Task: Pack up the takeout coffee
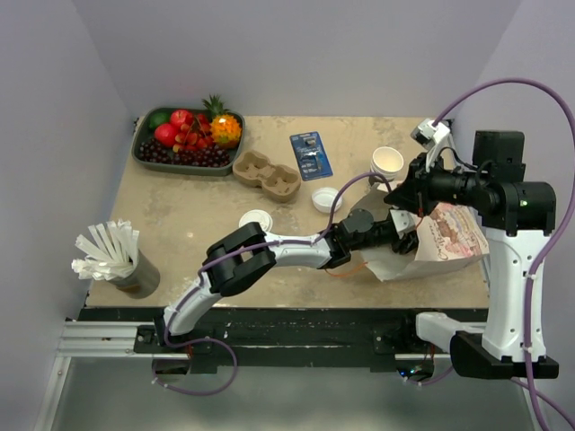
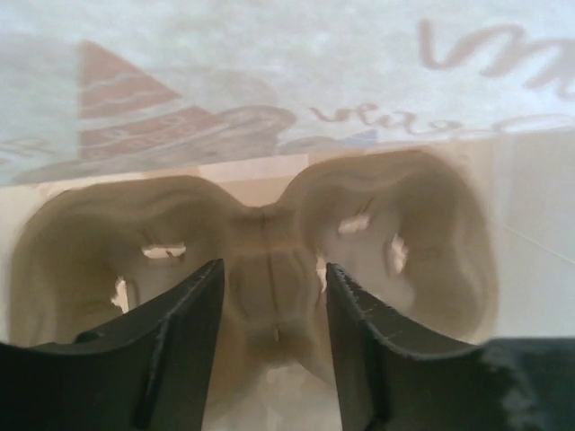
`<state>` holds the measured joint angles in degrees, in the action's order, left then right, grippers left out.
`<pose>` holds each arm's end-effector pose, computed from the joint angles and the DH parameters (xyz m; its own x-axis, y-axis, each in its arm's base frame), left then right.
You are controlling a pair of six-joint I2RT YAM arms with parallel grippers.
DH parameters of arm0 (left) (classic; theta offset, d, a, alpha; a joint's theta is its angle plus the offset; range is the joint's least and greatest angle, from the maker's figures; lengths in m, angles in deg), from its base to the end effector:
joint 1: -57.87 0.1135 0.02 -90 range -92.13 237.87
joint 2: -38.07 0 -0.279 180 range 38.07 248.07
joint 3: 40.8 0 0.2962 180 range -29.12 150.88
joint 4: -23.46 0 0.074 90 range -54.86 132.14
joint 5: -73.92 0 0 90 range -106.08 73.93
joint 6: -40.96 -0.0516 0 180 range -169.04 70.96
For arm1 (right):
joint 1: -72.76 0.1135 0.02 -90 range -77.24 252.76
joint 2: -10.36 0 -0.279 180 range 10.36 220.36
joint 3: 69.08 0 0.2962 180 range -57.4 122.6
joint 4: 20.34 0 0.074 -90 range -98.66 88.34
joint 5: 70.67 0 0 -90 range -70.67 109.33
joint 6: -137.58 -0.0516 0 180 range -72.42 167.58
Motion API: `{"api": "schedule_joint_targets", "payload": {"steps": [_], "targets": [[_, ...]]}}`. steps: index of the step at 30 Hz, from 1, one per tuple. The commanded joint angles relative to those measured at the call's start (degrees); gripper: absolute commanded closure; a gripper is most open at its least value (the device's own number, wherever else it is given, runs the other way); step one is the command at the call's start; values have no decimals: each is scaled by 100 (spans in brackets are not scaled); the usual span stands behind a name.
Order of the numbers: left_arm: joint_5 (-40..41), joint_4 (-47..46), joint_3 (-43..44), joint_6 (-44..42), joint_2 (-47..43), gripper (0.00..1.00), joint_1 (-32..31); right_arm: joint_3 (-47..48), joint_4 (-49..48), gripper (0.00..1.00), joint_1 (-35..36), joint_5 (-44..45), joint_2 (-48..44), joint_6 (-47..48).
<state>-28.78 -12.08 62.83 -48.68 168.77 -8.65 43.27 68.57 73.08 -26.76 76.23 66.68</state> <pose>0.2241 -0.5444 0.2085 0.0525 -0.1363 -0.9893 0.9817 0.1884 0.0262 0.1907 0.0382 0.5088 -0.4623 -0.2295 -0.8565 -0.7269 0.6513 0.2178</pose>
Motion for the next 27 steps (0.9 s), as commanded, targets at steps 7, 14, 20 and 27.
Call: {"api": "schedule_joint_targets", "payload": {"steps": [7,14,20,27], "targets": [[-179,-288,-246,-467,-464,34,-36,164,-235,100,-14,-50,66,-230],[-504,-270,-1458,-572,-1870,23,-19,340,-683,100,-14,591,330,-432],[-1216,116,-1776,-555,-2882,1,34,358,-1017,100,-14,1198,620,-459],[-1884,1072,-1215,-388,-3681,1,280,279,-1500,100,-14,1576,884,-608]]}}
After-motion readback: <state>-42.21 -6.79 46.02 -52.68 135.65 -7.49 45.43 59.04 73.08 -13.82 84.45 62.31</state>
